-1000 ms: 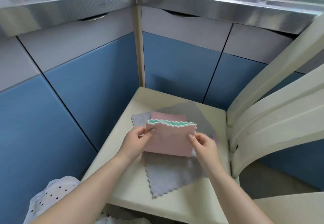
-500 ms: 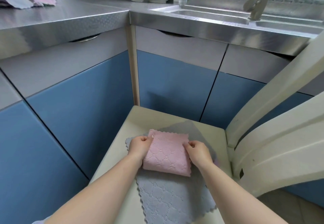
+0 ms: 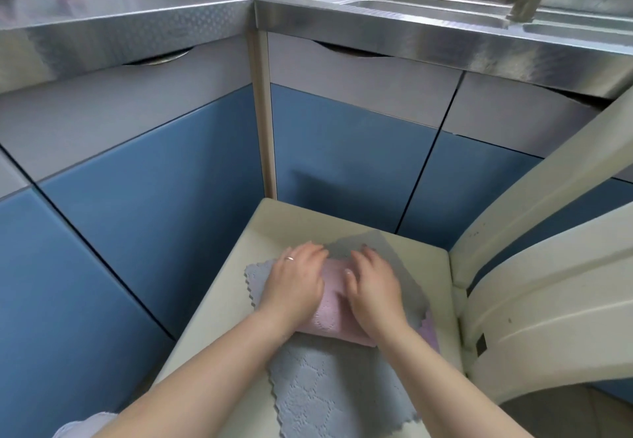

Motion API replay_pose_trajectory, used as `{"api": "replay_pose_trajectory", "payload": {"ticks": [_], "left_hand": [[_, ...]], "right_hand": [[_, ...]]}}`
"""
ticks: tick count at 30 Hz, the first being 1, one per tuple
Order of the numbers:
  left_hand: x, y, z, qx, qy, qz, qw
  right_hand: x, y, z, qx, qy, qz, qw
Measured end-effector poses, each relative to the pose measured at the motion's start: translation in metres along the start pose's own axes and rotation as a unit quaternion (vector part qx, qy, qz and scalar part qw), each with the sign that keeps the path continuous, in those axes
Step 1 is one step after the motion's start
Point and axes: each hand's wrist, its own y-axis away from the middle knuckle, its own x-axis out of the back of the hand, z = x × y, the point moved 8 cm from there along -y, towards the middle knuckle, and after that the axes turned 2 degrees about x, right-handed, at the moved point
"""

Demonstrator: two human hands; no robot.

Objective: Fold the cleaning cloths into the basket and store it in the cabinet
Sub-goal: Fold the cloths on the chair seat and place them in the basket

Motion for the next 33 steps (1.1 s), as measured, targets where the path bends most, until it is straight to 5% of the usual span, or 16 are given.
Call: {"api": "replay_pose_trajectory", "payload": {"ticks": [2,5,9,16,18,20,23,27,30,33], "left_hand": [[-0.033,0.005,0.009,-0.018,-0.050,-0.109,0.993],[-0.051,0.015,-0.006,0.003,-0.164,-0.130,0.978],[-0.064,0.026,-0.027,0.098,-0.130,-0.233,0.959],[-0.063,0.023,-0.030,0.124,-0.127,-0.253,0.951],[-0.056,0.021,-0.029,0.134,-0.073,-0.254,0.955],[-0.036,0.020,-0.034,0.183,0.053,-0.183,0.964],[-0.010,0.034,-0.053,0.312,0.231,-0.072,0.919],[-0.021,0.047,-0.064,0.397,0.318,-0.121,0.852],[-0.021,0.044,-0.065,0.405,0.313,-0.143,0.847],[-0.022,0.043,-0.068,0.440,0.348,-0.133,0.817]], "right_hand": [[-0.022,0.004,-0.020,0.043,0.036,-0.059,0.997],[-0.046,0.011,-0.012,0.050,0.095,-0.106,0.989],[-0.051,0.012,0.005,0.049,0.140,-0.130,0.980],[-0.048,0.009,0.010,0.028,0.139,-0.221,0.965],[-0.032,0.004,0.010,0.004,0.068,-0.203,0.977],[-0.002,0.005,0.019,-0.069,-0.057,-0.103,0.991],[0.015,0.022,0.043,-0.209,-0.215,-0.067,0.952],[-0.005,0.042,0.054,-0.340,-0.382,-0.137,0.848],[-0.011,0.047,0.054,-0.364,-0.413,-0.123,0.825],[-0.009,0.049,0.052,-0.363,-0.384,-0.118,0.841]]}}
